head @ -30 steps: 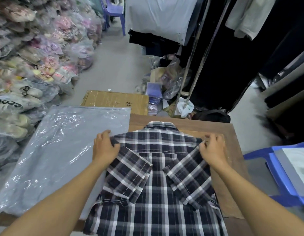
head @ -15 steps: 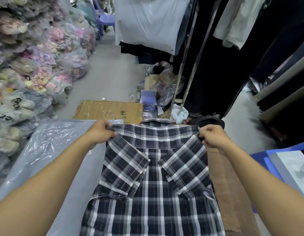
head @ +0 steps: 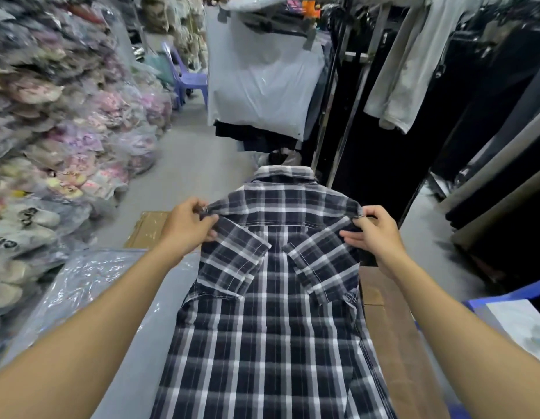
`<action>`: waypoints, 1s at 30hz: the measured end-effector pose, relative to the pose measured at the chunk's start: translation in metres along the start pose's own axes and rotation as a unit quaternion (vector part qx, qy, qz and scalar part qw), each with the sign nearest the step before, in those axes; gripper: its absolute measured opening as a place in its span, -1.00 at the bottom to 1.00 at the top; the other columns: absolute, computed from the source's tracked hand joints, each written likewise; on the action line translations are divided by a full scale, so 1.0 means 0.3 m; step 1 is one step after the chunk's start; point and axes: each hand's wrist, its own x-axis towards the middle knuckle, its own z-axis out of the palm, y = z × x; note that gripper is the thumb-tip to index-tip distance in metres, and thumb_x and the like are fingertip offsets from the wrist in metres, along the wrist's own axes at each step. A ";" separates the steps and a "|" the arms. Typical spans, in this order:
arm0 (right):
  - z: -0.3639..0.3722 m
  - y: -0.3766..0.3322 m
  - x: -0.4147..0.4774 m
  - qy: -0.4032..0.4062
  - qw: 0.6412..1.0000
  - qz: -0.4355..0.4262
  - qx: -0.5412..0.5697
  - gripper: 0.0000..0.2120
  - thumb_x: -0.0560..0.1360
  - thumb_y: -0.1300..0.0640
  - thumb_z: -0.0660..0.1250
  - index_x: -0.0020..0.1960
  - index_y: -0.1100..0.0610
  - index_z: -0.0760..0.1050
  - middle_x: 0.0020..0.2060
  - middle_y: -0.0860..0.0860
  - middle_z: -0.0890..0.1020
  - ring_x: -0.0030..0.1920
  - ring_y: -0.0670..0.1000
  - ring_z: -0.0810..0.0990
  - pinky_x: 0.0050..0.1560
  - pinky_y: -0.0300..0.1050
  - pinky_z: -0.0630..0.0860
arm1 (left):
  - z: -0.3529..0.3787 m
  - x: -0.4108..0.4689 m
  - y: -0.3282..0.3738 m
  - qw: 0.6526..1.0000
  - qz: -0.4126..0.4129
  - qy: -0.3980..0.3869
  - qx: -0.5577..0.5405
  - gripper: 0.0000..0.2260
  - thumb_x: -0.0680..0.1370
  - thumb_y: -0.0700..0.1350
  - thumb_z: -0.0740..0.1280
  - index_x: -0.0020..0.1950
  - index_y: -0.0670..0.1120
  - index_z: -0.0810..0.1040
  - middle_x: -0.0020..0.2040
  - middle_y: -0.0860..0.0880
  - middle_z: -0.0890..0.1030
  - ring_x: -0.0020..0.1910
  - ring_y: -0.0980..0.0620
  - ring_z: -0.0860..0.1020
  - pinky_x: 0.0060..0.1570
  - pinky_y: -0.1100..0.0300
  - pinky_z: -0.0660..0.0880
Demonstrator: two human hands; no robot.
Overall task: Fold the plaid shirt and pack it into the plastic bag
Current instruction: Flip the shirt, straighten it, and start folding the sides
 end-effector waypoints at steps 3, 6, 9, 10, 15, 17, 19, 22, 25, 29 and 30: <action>-0.057 0.132 -0.079 -0.060 0.993 0.044 0.096 -0.88 0.59 0.24 0.19 -0.09 0.20 0.47 0.03 0.28 0.66 -0.01 0.28 0.71 0.11 0.19 0.59 | -0.055 -0.093 -0.111 0.990 -0.048 -0.106 -0.074 -0.86 0.48 -0.35 0.44 -0.03 -0.20 0.54 -0.05 -0.16 0.65 -0.19 -0.09 0.70 -0.09 0.11 0.68; -0.122 0.297 -0.147 -0.139 0.972 0.114 0.154 -0.71 0.40 -0.05 0.30 -0.22 0.19 0.57 -0.13 0.31 0.61 -0.07 0.30 0.59 0.07 0.20 0.55 | -0.117 -0.184 -0.249 0.958 -0.078 -0.274 -0.031 -0.81 0.39 -0.31 0.55 -0.11 -0.15 0.59 -0.05 -0.12 0.68 -0.06 -0.10 0.67 0.10 0.10 0.60; -0.171 0.454 -0.211 -0.204 0.960 0.173 0.084 -0.51 0.27 -0.19 0.25 -0.27 0.25 0.63 -0.19 0.28 0.66 -0.15 0.18 0.44 -0.18 0.02 0.37 | -0.151 -0.270 -0.380 0.915 -0.138 -0.379 0.013 -0.76 0.34 -0.24 0.60 -0.06 -0.17 0.65 -0.01 -0.12 0.69 -0.04 -0.02 0.64 0.14 0.10 0.51; -0.184 0.495 -0.234 -0.230 0.952 0.195 0.060 -0.46 0.31 -0.20 0.21 -0.25 0.28 0.64 -0.11 0.31 0.68 -0.12 0.18 0.46 -0.17 0.02 0.36 | -0.158 -0.292 -0.419 0.904 -0.167 -0.393 0.005 -0.69 0.32 -0.20 0.62 -0.01 -0.22 0.65 0.02 -0.15 0.70 -0.04 -0.02 0.65 0.12 0.12 0.53; -0.236 0.540 -0.315 -0.292 0.920 0.261 -0.001 -0.47 0.31 -0.25 0.29 -0.33 0.26 0.59 -0.06 0.30 0.70 -0.21 0.08 0.50 -0.22 -0.08 0.40 | -0.158 -0.339 -0.533 0.883 -0.271 -0.383 -0.028 -0.59 0.27 0.09 0.64 -0.17 -0.19 0.62 -0.17 -0.18 0.66 -0.25 -0.01 0.59 -0.12 0.12 0.58; -0.255 0.514 -0.315 -0.266 0.929 0.257 0.011 -0.44 0.12 -0.29 0.50 -0.43 0.21 0.44 -0.23 0.26 0.66 -0.26 0.09 0.55 -0.14 -0.01 0.48 | -0.160 -0.333 -0.516 0.889 -0.307 -0.336 -0.045 -0.56 0.28 0.16 0.61 -0.22 -0.18 0.58 -0.30 -0.13 0.58 -0.31 -0.06 0.58 -0.16 0.06 0.59; -0.267 0.497 -0.306 -0.200 0.952 0.232 -0.007 -0.38 0.15 -0.33 0.55 -0.42 0.19 0.36 -0.36 0.17 0.60 -0.24 0.13 0.65 0.01 0.15 0.61 | -0.157 -0.319 -0.499 0.913 -0.305 -0.271 -0.020 -0.49 0.34 0.22 0.53 -0.10 -0.22 0.56 -0.20 -0.18 0.61 -0.20 -0.13 0.68 -0.07 0.00 0.63; -0.256 0.479 -0.296 -0.133 0.968 0.206 -0.049 -0.39 0.32 -0.28 0.47 -0.10 0.31 0.56 -0.13 0.18 0.64 -0.03 0.19 0.70 0.00 0.13 0.67 | -0.116 -0.291 -0.481 0.946 -0.261 -0.191 0.030 -0.42 0.45 0.28 0.39 0.11 -0.23 0.54 0.00 -0.17 0.63 -0.10 -0.10 0.71 -0.09 0.06 0.65; -0.213 0.448 -0.303 -0.200 0.952 0.208 -0.103 -0.30 0.28 -0.34 0.51 0.10 0.22 0.57 -0.10 0.02 0.68 -0.14 0.00 0.66 -0.17 -0.14 0.63 | -0.050 -0.272 -0.456 0.955 -0.231 -0.181 0.038 -0.54 0.47 0.24 0.40 0.09 -0.13 0.54 0.00 -0.13 0.62 -0.15 -0.02 0.59 -0.13 0.11 0.59; -0.180 0.456 -0.294 -0.241 0.932 0.259 -0.078 -0.32 0.30 -0.13 0.60 0.34 0.03 0.48 0.12 -0.01 0.71 0.10 0.05 0.70 0.15 0.04 0.60 | 0.013 -0.243 -0.464 0.947 -0.249 -0.188 0.072 -0.63 0.47 0.11 0.47 -0.08 -0.18 0.47 -0.01 -0.09 0.57 -0.10 -0.02 0.51 -0.05 0.09 0.49; -0.174 0.452 -0.292 -0.247 0.927 0.277 -0.047 -0.38 0.36 0.00 0.58 0.36 0.01 0.46 0.13 0.02 0.72 0.11 0.07 0.70 0.14 0.06 0.60 | 0.012 -0.231 -0.478 0.945 -0.261 -0.192 0.052 -0.56 0.43 0.13 0.50 0.01 -0.21 0.50 0.09 -0.10 0.59 0.00 -0.03 0.55 0.05 0.08 0.50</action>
